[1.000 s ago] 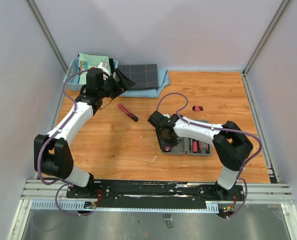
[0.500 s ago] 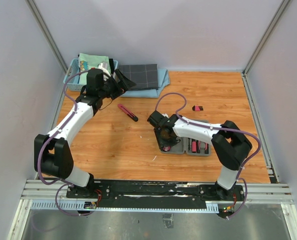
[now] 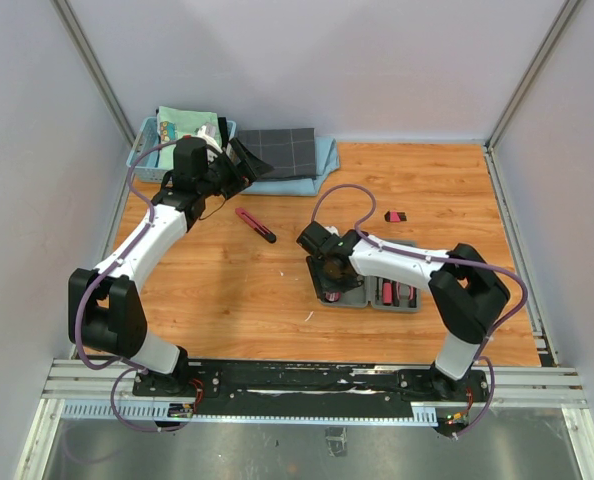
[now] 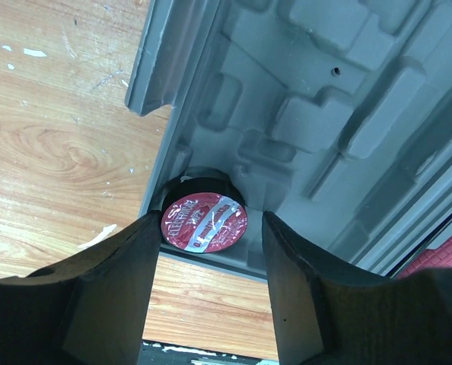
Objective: Pack the tool kit
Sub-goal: Place the tool in the toolbox.
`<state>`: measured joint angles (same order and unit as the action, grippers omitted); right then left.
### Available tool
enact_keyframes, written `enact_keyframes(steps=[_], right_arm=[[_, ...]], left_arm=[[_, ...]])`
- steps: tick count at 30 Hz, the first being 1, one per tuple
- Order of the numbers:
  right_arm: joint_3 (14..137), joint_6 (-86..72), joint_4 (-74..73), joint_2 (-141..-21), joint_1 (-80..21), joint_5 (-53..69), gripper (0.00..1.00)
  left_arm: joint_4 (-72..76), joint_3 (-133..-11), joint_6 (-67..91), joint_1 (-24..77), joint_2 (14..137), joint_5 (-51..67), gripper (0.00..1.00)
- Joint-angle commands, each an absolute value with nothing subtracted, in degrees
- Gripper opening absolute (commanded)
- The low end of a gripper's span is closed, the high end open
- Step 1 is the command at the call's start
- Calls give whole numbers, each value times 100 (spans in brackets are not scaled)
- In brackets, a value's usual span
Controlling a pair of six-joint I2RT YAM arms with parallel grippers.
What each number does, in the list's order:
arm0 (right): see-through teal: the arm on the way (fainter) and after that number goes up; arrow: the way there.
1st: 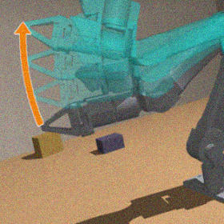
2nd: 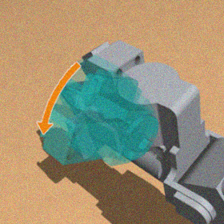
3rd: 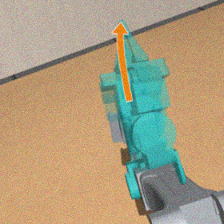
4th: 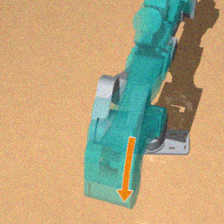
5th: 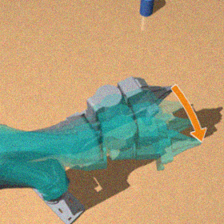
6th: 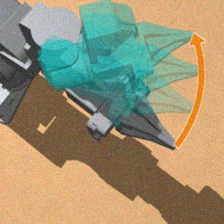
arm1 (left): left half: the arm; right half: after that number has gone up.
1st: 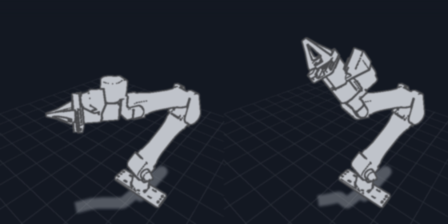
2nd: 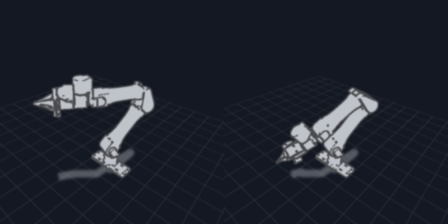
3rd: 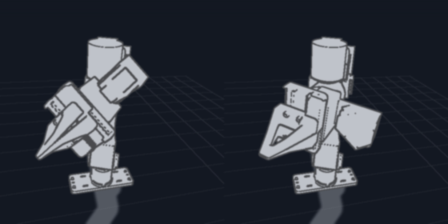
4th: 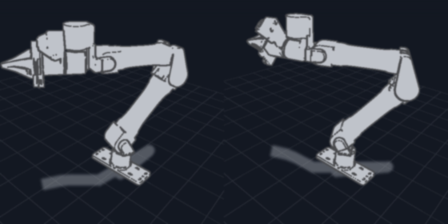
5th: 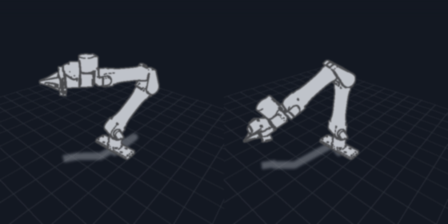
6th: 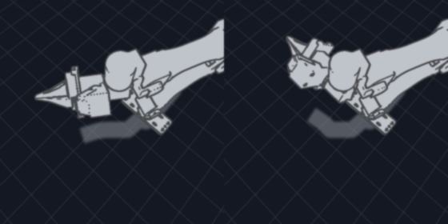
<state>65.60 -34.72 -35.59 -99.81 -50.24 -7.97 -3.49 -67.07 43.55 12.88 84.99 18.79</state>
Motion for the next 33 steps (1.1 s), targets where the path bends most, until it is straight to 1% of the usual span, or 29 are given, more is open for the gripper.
enact_keyframes(steps=[1,4,5,12,17,19,25,33], right_arm=[[6478,-3500,-3459,-9713,-5080,-907,55],[6470,-3480,-3446,-9669,-5081,-890,46],[6460,-3472,-3438,-9669,-5080,-884,46],[6492,-3432,-3428,-9792,-5089,-694,48],[6535,-3395,-3436,-9896,-5093,-577,49],[6529,-3403,-3436,-9874,-5090,-607,48],[6470,-3484,-3437,-9674,-5080,-891,40],[6530,-3463,-3470,-9782,-5063,-870,40]], left_arm=[[-184,-6703,4329,1323,8363,1959,92],[-183,-6704,4326,1333,8370,1959,91],[-184,-6706,4326,1335,8371,1962,91],[-184,-6714,4324,1353,8393,1970,91],[-184,-6706,4324,1352,8384,1972,91],[-177,-6706,4330,1353,8385,1977,91],[-167,-6712,4333,1354,8415,1991,91],[-184,-6800,4334,1379,8492,2008,91]])
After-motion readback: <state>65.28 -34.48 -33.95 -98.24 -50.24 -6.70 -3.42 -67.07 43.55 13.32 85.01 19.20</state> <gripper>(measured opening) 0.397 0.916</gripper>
